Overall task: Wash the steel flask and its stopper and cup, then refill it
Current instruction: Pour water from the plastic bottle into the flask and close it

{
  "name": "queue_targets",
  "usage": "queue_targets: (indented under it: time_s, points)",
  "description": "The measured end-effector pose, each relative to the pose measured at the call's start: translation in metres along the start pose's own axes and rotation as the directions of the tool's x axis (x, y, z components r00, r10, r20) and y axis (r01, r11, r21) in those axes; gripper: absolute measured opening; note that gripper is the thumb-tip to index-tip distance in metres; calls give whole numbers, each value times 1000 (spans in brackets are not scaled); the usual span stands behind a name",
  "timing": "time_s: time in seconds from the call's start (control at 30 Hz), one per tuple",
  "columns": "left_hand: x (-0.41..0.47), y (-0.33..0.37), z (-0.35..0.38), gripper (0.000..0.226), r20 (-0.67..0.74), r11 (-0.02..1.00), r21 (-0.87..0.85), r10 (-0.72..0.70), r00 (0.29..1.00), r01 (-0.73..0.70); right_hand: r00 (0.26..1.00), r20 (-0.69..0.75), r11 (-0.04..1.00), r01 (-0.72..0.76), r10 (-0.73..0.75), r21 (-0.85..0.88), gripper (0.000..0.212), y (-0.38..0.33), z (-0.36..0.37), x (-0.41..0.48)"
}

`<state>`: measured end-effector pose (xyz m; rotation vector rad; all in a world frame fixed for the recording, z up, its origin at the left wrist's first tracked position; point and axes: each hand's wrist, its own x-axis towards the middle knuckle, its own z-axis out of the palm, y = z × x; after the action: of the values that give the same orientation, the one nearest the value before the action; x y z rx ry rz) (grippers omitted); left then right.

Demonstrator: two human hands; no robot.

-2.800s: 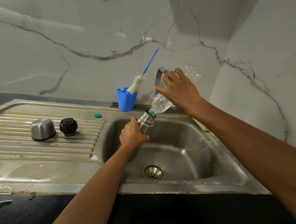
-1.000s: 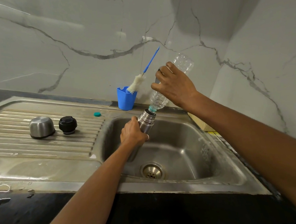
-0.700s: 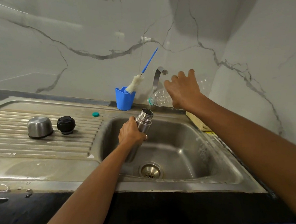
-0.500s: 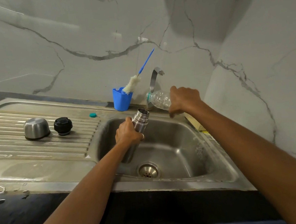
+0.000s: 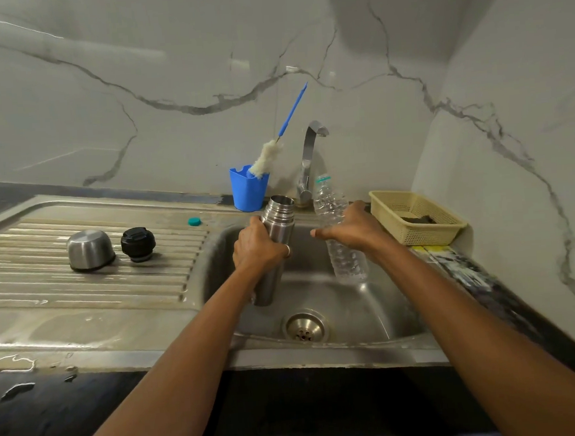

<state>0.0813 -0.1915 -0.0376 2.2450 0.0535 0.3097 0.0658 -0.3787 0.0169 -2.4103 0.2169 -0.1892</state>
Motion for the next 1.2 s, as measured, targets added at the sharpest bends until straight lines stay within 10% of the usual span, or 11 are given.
queue_targets:
  time_s: [0.53,0.97,1.2]
  points:
    - [-19,80,-141,63,-149,986,-139,74,986,-95,970,-156,966,211,-188,149,84,-83,-15,-33]
    - [-18,17,-253,80,-181,989,-141,17,983,-43,953,-59,919,303,-298,252,96,-196,65,-35]
    - [-16,-15,-271,47,-97,993,-118,-6,995,-6,957,-11,926,285,-291,249,88,-237,134,15]
